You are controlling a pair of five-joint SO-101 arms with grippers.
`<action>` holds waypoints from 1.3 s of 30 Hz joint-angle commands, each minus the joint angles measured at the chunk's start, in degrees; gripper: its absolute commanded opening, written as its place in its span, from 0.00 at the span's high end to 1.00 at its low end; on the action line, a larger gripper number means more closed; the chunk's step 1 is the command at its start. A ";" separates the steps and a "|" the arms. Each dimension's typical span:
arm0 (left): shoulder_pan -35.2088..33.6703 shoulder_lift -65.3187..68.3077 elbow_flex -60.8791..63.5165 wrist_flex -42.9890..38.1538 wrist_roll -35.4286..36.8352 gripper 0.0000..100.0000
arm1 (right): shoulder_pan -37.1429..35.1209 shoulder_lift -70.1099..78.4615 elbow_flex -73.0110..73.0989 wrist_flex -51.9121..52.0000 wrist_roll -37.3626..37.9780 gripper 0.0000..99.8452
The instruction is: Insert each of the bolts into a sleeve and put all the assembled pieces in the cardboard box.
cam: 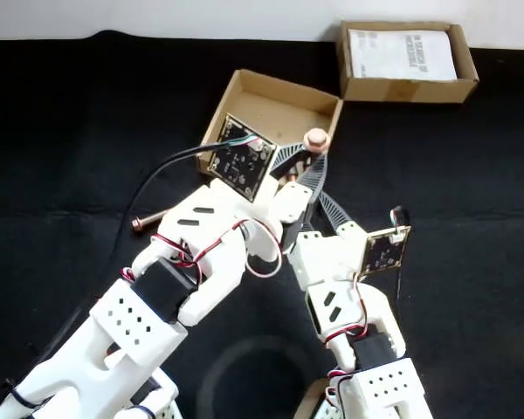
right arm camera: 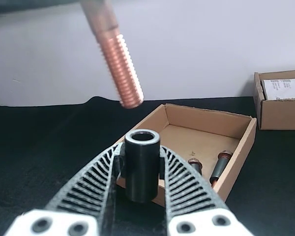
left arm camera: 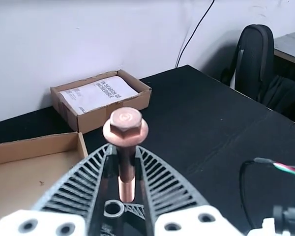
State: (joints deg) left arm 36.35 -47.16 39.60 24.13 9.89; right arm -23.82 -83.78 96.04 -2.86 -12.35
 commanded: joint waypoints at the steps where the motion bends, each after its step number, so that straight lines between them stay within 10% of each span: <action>1: 0.40 -1.71 -0.31 -1.41 -0.53 0.99 | -0.22 -0.57 6.64 -1.19 0.53 0.99; 39: -2.86 2.42 12.88 -6.24 -9.05 0.98 | -0.13 -0.66 5.58 -0.92 0.62 0.99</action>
State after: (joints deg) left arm 34.42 -45.05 51.91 18.07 1.27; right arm -23.91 -83.60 96.04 -2.68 -12.26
